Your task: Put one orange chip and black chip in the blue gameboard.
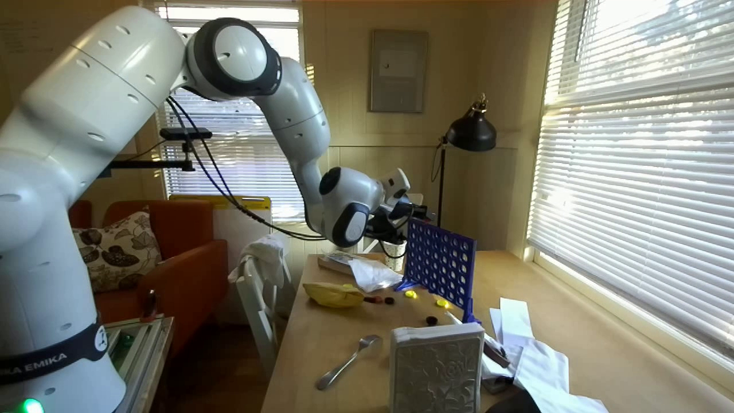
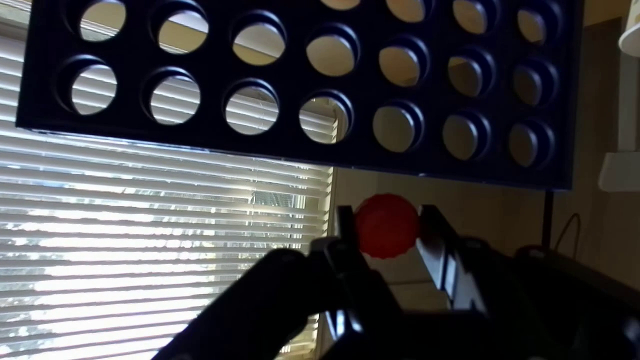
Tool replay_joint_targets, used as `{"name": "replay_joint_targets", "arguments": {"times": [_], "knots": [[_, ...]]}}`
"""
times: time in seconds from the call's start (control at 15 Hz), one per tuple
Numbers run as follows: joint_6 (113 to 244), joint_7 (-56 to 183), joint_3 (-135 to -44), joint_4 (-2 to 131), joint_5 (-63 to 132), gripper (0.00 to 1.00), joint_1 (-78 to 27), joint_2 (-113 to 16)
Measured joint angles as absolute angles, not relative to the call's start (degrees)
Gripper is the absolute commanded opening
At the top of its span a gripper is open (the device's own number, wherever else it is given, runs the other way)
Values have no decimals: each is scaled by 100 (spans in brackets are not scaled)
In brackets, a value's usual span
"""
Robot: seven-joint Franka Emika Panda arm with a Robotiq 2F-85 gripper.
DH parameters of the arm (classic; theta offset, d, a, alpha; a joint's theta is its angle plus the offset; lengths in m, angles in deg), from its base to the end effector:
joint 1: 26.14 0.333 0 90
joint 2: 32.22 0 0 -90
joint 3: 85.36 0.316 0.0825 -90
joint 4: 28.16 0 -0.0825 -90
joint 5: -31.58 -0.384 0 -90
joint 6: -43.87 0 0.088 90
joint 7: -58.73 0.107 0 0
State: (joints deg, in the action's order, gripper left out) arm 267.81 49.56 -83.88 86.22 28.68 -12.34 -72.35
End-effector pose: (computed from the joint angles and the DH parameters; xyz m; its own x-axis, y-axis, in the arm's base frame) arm 0.6174 0.1588 0.2550 0.3135 0.1951 0.9293 0.2664 -0.9574 0.1111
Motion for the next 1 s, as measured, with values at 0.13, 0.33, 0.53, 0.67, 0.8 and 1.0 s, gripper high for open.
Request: {"name": "replay_joint_targets", "arguments": {"times": [0.13, 0.33, 0.53, 0.67, 0.8, 1.0], "knots": [[26781, 4956, -8388, 8500, 2875, 11, -1234, -7332], [26781, 4956, -8388, 8298, 2923, 11, -1246, -7501], [26786, 4969, -8387, 8102, 3030, 11, -1256, -7654], [26787, 4983, -8386, 8003, 3082, 11, -1266, -7723], [26788, 5001, -8386, 7931, 3096, 11, -1280, -7781], [26788, 5007, -8386, 7895, 3095, 11, -1303, -7812]]}}
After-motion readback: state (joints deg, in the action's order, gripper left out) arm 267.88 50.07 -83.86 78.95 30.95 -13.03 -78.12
